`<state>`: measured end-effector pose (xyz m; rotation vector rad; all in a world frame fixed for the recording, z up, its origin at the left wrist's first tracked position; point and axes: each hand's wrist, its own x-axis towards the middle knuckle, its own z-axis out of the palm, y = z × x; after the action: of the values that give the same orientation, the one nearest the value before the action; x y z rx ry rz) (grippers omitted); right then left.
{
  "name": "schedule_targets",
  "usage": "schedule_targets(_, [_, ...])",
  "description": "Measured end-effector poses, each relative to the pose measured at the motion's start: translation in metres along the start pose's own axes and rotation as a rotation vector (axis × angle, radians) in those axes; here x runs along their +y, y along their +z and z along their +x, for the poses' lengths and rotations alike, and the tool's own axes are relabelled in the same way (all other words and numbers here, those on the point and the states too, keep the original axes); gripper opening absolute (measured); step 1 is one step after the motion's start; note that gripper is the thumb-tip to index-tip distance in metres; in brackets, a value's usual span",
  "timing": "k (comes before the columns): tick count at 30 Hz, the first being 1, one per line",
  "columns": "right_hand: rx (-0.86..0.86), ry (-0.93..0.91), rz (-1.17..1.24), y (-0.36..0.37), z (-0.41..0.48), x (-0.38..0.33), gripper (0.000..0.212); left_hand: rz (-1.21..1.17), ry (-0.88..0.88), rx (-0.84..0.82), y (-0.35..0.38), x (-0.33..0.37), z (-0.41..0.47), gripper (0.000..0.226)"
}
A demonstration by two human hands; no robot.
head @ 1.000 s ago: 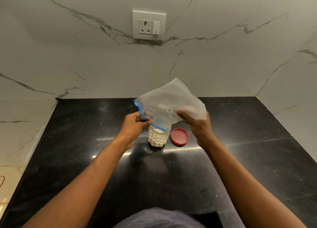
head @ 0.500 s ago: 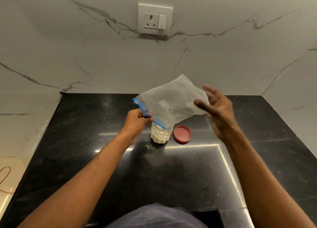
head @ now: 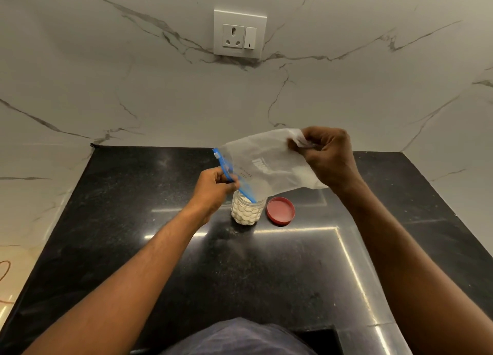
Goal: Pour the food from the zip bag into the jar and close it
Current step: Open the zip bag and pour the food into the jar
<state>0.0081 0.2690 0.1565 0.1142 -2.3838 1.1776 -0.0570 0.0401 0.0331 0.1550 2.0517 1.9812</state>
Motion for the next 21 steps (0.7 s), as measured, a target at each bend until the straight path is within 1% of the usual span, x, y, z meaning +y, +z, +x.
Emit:
schedule_targets(1, [0.050, -0.017, 0.000, 0.000, 0.001, 0.000, 0.006, 0.002, 0.003, -0.006, 0.000, 0.000, 0.000, 0.028])
schedule_targets(2, [0.087, -0.021, -0.012, -0.001, 0.002, 0.000, 0.014, 0.002, 0.007, -0.014, 0.000, 0.000, 0.000, 0.029])
schedule_targets(4, [0.048, 0.023, -0.041, -0.005, 0.004, 0.003, 0.027, -0.006, 0.013, -0.017, 0.000, 0.001, 0.000, 0.028])
schedule_targets(5, [0.007, 0.069, -0.009, -0.007, 0.004, 0.005, 0.029, -0.011, 0.013, -0.012, 0.001, 0.002, 0.000, 0.027])
schedule_targets(6, [-0.013, 0.108, 0.044, -0.009, 0.003, 0.007, 0.028, -0.015, 0.014, -0.008, 0.002, 0.003, 0.000, 0.027])
schedule_targets(8, [0.053, 0.134, 0.122, -0.015, 0.001, 0.009, 0.023, -0.027, 0.029, -0.014, 0.005, 0.005, 0.000, 0.030])
schedule_targets(9, [0.104, 0.130, 0.114, -0.017, 0.001, 0.009, 0.025, -0.029, 0.043, -0.022, 0.006, 0.006, 0.000, 0.033])
schedule_targets(10, [0.133, 0.122, 0.072, -0.018, 0.001, 0.011, 0.032, -0.022, 0.058, -0.026, 0.006, 0.008, 0.000, 0.034])
schedule_targets(11, [0.127, 0.119, 0.026, -0.017, 0.000, 0.014, 0.039, -0.013, 0.069, -0.028, 0.006, 0.008, 0.000, 0.033])
schedule_targets(12, [0.097, 0.119, 0.003, -0.016, -0.001, 0.014, 0.042, -0.008, 0.076, -0.027, 0.006, 0.009, 0.001, 0.032])
schedule_targets(14, [0.046, 0.140, 0.050, -0.015, -0.003, 0.016, 0.032, -0.019, 0.068, -0.022, 0.006, 0.011, 0.001, 0.032])
schedule_targets(16, [0.086, 0.169, 0.152, -0.018, -0.004, 0.018, 0.017, -0.020, 0.082, -0.033, 0.005, 0.013, 0.001, 0.034])
schedule_targets(17, [0.118, 0.195, 0.230, -0.020, -0.004, 0.019, 0.014, -0.027, 0.099, -0.053, 0.004, 0.016, 0.001, 0.033])
schedule_targets(19, [0.147, 0.288, 0.394, -0.025, -0.006, 0.024, 0.014, -0.071, 0.124, -0.113, 0.003, 0.025, -0.001, 0.032])
schedule_targets(21, [0.155, 0.389, 0.530, -0.030, -0.010, 0.030, 0.010, -0.112, 0.117, -0.154, 0.003, 0.039, -0.001, 0.040])
